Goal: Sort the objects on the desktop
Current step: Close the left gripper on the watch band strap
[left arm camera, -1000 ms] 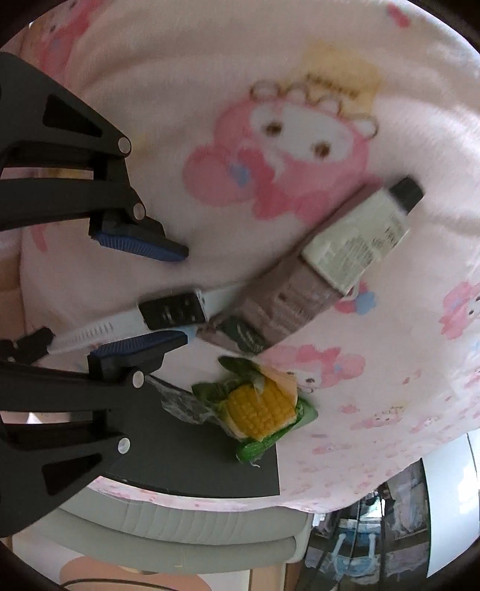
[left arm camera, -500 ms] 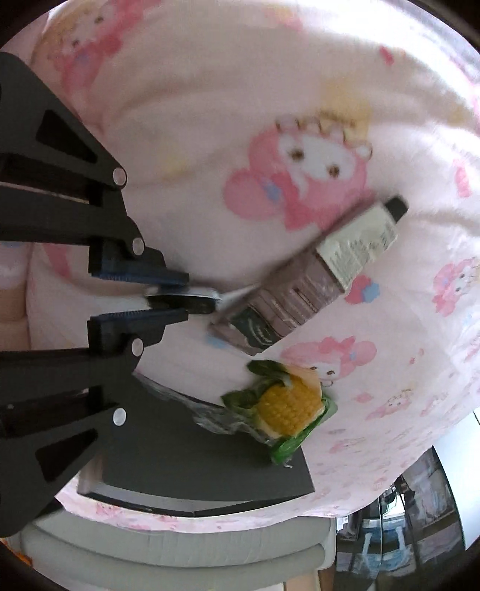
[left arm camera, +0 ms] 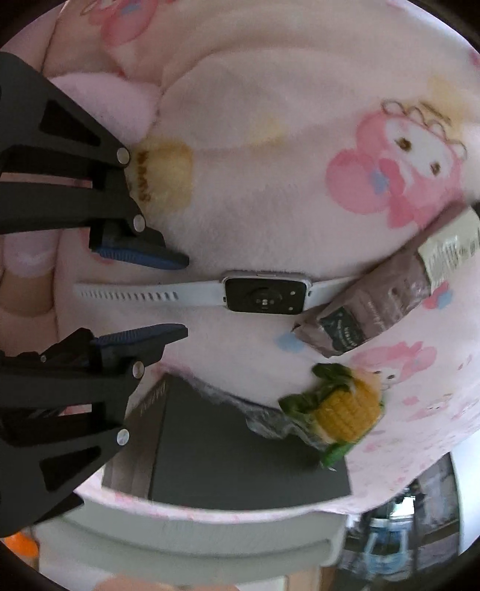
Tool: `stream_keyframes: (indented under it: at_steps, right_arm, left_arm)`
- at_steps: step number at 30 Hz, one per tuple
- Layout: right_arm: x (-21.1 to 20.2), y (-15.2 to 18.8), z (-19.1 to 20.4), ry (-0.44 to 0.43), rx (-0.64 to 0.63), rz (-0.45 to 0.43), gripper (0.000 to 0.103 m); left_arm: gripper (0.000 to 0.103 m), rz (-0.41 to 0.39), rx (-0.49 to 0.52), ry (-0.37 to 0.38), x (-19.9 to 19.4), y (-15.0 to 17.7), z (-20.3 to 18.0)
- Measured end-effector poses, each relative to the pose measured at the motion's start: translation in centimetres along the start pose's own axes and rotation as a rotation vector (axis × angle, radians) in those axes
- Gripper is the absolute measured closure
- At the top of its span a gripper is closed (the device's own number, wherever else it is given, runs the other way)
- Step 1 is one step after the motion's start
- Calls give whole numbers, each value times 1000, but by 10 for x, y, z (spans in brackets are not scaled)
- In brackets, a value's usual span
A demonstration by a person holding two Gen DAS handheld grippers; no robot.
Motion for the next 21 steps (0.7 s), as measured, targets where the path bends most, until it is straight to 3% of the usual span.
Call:
stream_keyframes:
  at_steps: [2, 5, 8, 10, 11, 13, 21]
  right_arm:
    - [2, 2, 0, 3, -2, 9, 97]
    - [4, 3, 1, 2, -7, 8, 97]
    - [0, 2, 4, -7, -16, 0, 92]
    - [2, 0, 7, -34, -8, 1, 78]
    - [3, -1, 9, -55, 0, 0, 77]
    - [4, -4, 12, -88, 17, -4, 76]
    - [0, -4, 9, -57, 14, -36, 75]
  left_arm:
    - [92, -7, 34, -37, 4, 0, -3]
    - [98, -33, 65, -15, -3, 1, -11]
    - [99, -66, 120, 3, -12, 4, -24]
    - [99, -77, 155, 2, -14, 7, -31]
    - [99, -75, 165, 3, -14, 9, -33]
    - [99, -70, 185, 6, -12, 13, -37]
    - [101, -131, 254, -20, -21, 25, -49]
Point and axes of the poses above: each gripper's, at about its wrist camera, not at the fingertips, and x roughly the way its jaws point, z to its left, y to its underside, the point moved 10 cm from there along x, roughly the way its jaws point, and after that the axes turned 6 degrees about -y, right-handed, at the moved point
